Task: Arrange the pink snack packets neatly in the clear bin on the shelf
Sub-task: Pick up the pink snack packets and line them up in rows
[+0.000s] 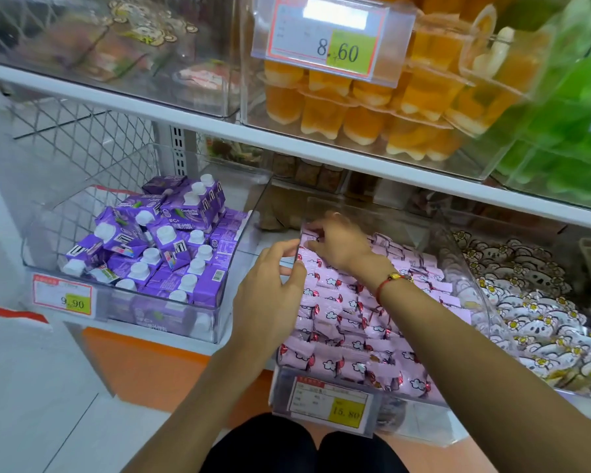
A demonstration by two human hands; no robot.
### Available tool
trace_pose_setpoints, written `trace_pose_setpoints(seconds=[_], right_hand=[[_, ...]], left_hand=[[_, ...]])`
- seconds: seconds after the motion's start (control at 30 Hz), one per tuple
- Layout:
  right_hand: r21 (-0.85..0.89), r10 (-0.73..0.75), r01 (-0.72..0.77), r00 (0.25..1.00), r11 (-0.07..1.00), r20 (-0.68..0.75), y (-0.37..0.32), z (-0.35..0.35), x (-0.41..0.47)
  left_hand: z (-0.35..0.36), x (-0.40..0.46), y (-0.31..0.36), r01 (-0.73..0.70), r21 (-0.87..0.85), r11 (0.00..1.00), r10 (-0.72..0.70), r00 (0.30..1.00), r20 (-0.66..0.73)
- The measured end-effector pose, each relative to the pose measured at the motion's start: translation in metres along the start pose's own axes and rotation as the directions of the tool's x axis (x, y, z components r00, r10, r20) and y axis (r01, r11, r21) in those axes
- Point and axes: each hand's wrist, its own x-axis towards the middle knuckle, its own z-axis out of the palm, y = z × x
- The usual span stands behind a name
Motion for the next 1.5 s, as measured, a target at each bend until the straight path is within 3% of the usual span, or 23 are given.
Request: trace_pose_setpoints(seconds=[0.1, 0.33, 0.43, 0.53, 0.6, 0.67, 0.73, 0.8, 0.87, 0.97, 1.07, 1.1, 1.17, 1.27, 1.33, 1.4, 1.5], right_hand=[[-0.035, -0.017, 0.013, 0.995, 0.999, -0.1, -0.001, 0.004, -0.007], [0.094, -0.062, 0.078, 0.984, 0.992, -0.164, 0.003, 0.005, -0.007], [0.306, 0.0, 0.081, 0.967, 0.948, -0.255, 0.003, 0.005, -0.012], [0.537, 0.09, 0.084, 0.953, 0.839, -0.29, 0.001, -0.008, -0.014], [0.672, 0.188, 0.07, 0.934, 0.738, -0.303, -0.001, -0.017, -0.017], [0.811, 0.377, 0.06, 0.864, 0.582, -0.334, -0.004, -0.023, -0.023], [0.947, 0.621, 0.057, 0.742, 0.315, -0.251, -0.003, -0.029, -0.034], [0.997, 0.724, 0.071, 0.689, -0.023, -0.033, 0.002, -0.036, -0.05], [0.979, 0.678, 0.02, 0.724, -0.204, 0.126, 0.008, -0.043, -0.069], [0.944, 0.525, -0.107, 0.809, -0.313, 0.266, 0.007, -0.051, -0.094], [0.887, 0.407, -0.223, 0.825, -0.404, 0.392, 0.003, -0.059, -0.108], [0.88, 0.376, -0.259, 0.829, -0.398, 0.414, 0.003, -0.061, -0.111], [0.895, 0.326, -0.338, 0.844, -0.291, 0.425, 0.006, -0.063, -0.113], [0.925, 0.361, -0.377, 0.869, 0.041, 0.338, 0.009, -0.066, -0.114], [0.902, 0.343, -0.287, 0.924, 0.323, 0.171, 0.008, -0.07, -0.115], [0.823, 0.196, -0.109, 0.981, 0.557, -0.002, 0.008, -0.072, -0.118], [0.592, -0.084, 0.141, 0.989, 0.794, -0.122, 0.003, -0.074, -0.121]], left_hand=[[0.0, 0.0, 0.0, -0.009, 0.005, 1.0, 0.009, 1.0, -0.002], [-0.002, 0.002, -0.001, -0.016, 0.029, 0.999, 0.015, 1.0, 0.007], [-0.002, 0.001, -0.002, -0.025, 0.029, 0.999, 0.025, 1.0, 0.009], [-0.002, 0.001, -0.002, -0.017, 0.022, 1.0, 0.016, 1.0, 0.007], [-0.002, 0.002, -0.002, -0.02, 0.029, 0.999, 0.02, 1.0, 0.005], [-0.001, 0.002, -0.003, -0.026, 0.03, 0.999, 0.026, 1.0, -0.002], [-0.001, 0.002, -0.004, -0.026, 0.037, 0.999, 0.026, 1.0, 0.001], [-0.004, 0.002, -0.004, -0.077, 0.072, 0.994, 0.078, 0.997, -0.009], [-0.009, 0.003, 0.0, -0.262, 0.132, 0.956, 0.267, 0.964, -0.018], [-0.016, 0.006, 0.016, -0.563, 0.233, 0.793, 0.554, 0.825, 0.111], [-0.02, 0.005, 0.026, -0.663, 0.161, 0.731, 0.641, 0.748, 0.17], [-0.022, 0.004, 0.027, -0.643, 0.094, 0.76, 0.628, 0.764, 0.147], [-0.026, 0.003, 0.031, -0.474, -0.107, 0.874, 0.484, 0.87, 0.094], [-0.03, 0.007, 0.033, -0.173, -0.337, 0.925, 0.215, 0.972, 0.092], [-0.031, 0.006, 0.031, -0.162, -0.303, 0.939, 0.196, 0.977, 0.086], [-0.03, 0.003, 0.031, -0.181, -0.264, 0.947, 0.21, 0.974, 0.086], [-0.026, 0.004, 0.032, -0.202, -0.156, 0.967, 0.217, 0.973, 0.082]])
